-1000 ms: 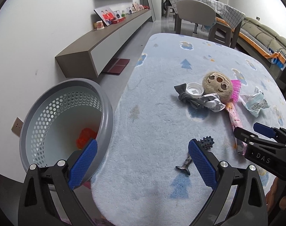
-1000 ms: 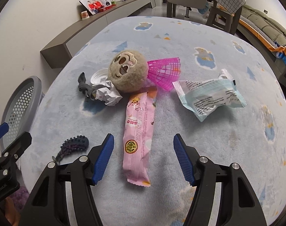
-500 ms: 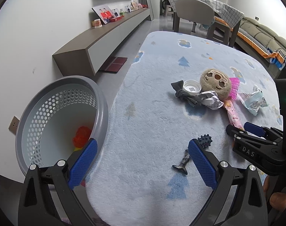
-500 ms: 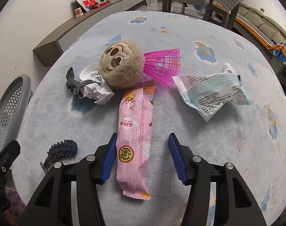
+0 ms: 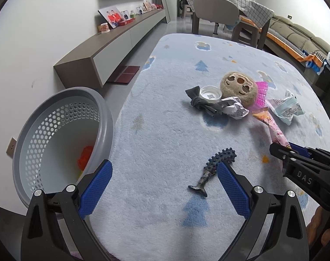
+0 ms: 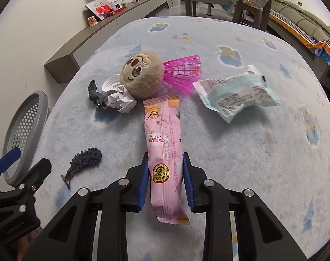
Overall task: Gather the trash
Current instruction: 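Grasp the pink snack wrapper with the right gripper while the left grasps the fish toy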
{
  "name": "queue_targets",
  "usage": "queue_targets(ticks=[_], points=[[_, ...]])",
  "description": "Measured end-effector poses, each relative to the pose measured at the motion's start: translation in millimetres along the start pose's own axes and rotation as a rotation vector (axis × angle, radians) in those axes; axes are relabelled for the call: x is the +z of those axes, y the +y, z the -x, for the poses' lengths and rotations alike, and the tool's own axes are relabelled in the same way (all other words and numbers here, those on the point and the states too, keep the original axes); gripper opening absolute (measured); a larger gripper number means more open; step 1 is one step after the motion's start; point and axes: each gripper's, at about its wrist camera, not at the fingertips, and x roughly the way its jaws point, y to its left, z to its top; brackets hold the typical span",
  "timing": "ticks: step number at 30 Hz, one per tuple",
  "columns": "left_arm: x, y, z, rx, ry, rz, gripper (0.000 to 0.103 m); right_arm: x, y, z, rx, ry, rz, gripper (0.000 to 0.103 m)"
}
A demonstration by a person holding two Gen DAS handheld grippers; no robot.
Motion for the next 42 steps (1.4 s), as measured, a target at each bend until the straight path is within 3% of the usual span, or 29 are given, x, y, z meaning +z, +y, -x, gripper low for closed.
queue_targets(ticks=[13, 25, 29, 34, 38, 39, 42], points=[[-6, -21, -14, -0.025, 0.016, -0.072, 0.096, -23, -26, 32, 0.038, -0.02, -0.087, 0.028], [-9, -42, -44, -0.019, 0.084, -0.112, 0.096, -24, -28, 39, 0.055, -0.044, -0.096, 0.028], [-7, -43, -44, -0.022, 0.069, -0.112, 0.094, -24, -29, 40, 0.063, -0.045, -0.1, 0.028], [-6, -48, -43, -0.092, 0.065, -0.114, 0.061, -24, -30, 41, 0.067, -0.048, -0.103, 0.028], [-8, -54, -37, -0.131, 0.057, -0.138, 0.024, -24, -29, 41, 0.067, -0.049, -0.101, 0.028], [-8, -55, -35, -0.137, 0.056, -0.141, 0.02, -24, -29, 41, 0.067, -0.05, -0.101, 0.028], [-9, -53, -33, -0.15, 0.058, -0.135, 0.02, -24, -29, 41, 0.068, -0.052, -0.099, 0.028]])
